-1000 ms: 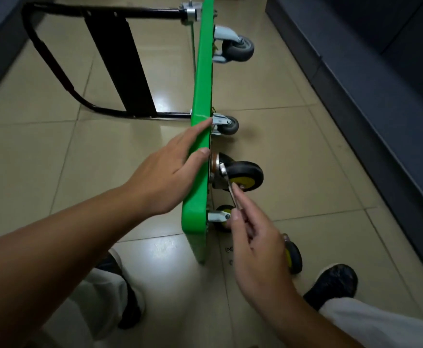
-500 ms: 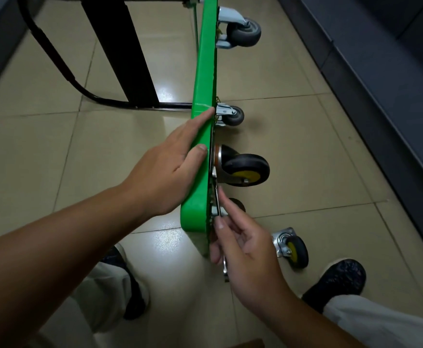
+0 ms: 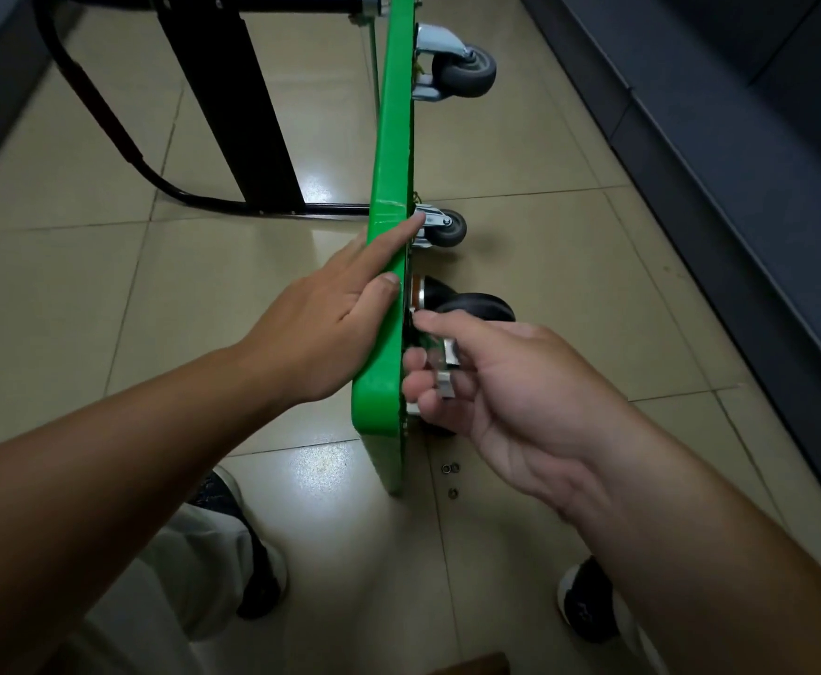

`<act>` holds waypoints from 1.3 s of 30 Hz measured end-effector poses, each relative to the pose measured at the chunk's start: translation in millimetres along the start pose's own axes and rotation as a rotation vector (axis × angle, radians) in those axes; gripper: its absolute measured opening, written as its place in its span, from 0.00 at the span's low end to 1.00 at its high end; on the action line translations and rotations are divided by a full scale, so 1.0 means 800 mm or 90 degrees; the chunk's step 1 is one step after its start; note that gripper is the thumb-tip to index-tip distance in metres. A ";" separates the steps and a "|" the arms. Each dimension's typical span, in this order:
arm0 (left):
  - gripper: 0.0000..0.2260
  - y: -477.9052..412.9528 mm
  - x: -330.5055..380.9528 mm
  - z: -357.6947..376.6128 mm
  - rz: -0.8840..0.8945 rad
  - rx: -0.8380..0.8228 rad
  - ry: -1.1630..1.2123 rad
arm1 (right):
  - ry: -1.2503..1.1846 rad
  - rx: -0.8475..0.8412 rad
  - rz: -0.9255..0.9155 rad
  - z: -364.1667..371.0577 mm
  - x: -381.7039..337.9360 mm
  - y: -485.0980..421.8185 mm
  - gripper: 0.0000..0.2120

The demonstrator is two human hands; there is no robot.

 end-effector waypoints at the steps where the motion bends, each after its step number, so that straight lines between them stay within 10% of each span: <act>1: 0.26 -0.001 0.000 -0.001 0.000 -0.003 -0.006 | -0.003 0.007 0.008 0.000 -0.001 0.003 0.05; 7: 0.25 -0.003 -0.003 -0.006 0.015 -0.009 -0.032 | 0.112 0.157 -0.022 -0.051 0.036 0.046 0.20; 11: 0.24 -0.007 -0.005 -0.006 0.007 -0.029 -0.100 | 0.210 0.255 -0.127 -0.085 0.051 0.044 0.12; 39: 0.21 -0.004 0.000 0.001 0.010 -0.056 -0.096 | 0.537 0.184 -0.291 -0.042 0.057 -0.014 0.14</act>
Point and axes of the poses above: each hand's wrist, its own y-axis away from the middle knuckle, its own z-axis out of the palm, x = y × z, the point moved 8 cm from there along -y, towards the middle knuckle, and after that the axes turned 4 degrees about z, right-handed, at the moved point
